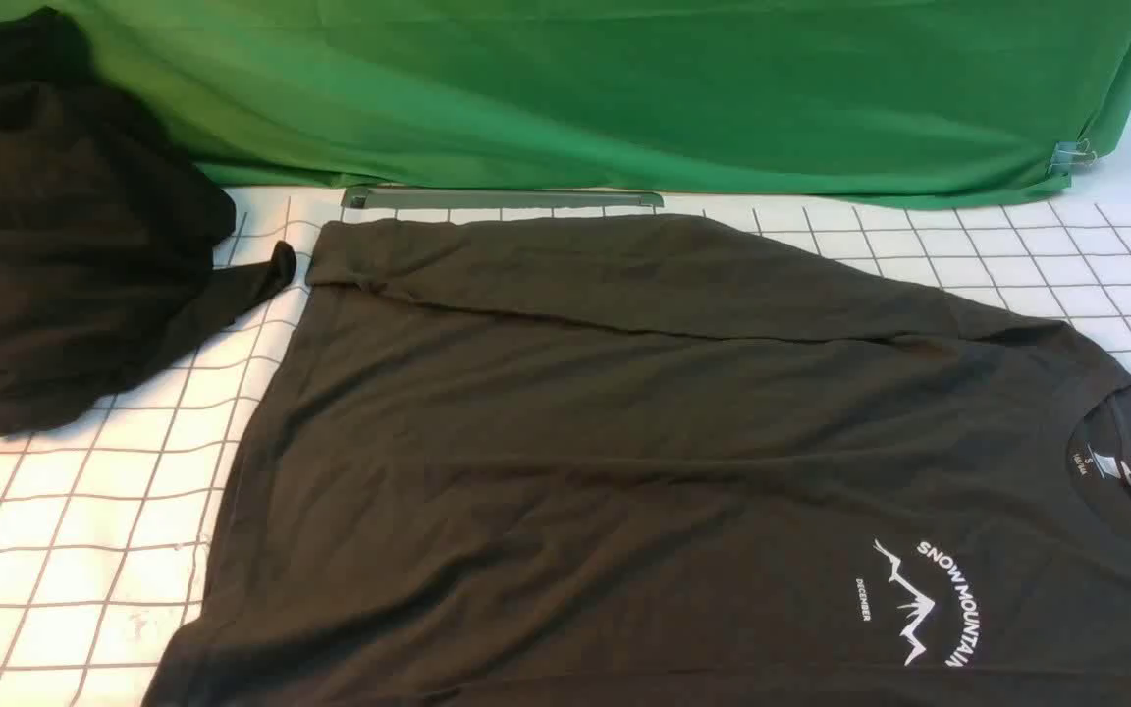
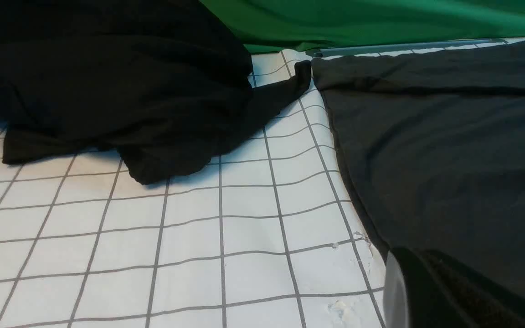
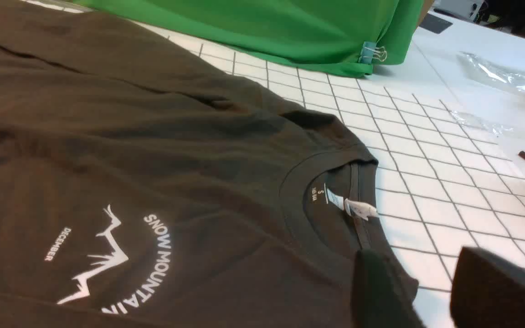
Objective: Fold a long-sleeved shirt over a white checkered tablecloth.
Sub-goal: 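Grasp the left edge of the dark T-shirt lying flat on the table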
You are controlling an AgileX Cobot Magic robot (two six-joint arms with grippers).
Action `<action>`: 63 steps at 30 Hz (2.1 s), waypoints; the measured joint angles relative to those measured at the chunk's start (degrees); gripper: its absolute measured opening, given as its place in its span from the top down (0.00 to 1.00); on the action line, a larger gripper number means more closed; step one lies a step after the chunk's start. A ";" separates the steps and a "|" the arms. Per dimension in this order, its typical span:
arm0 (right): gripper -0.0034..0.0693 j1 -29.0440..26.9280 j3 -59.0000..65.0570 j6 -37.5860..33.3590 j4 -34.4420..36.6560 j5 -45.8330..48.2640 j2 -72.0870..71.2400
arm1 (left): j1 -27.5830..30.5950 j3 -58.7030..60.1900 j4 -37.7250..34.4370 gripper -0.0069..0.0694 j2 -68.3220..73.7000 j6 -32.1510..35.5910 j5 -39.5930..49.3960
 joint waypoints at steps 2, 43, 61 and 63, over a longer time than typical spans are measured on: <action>0.62 0.00 0.00 0.00 0.00 0.00 0.00 | 0.00 0.00 0.00 0.91 0.00 0.00 0.00; 0.62 0.00 0.00 2.37 0.48 -13.60 0.00 | 0.00 -17.25 -17.32 0.91 3.53 -28.46 -34.16; 0.63 0.00 0.00 29.71 0.48 -28.37 0.00 | -2.72 -44.61 -14.97 0.91 65.52 -0.29 47.23; 0.71 0.41 -1.16 32.98 0.48 -24.22 0.05 | -7.11 -41.28 -13.11 0.92 66.64 -1.59 46.56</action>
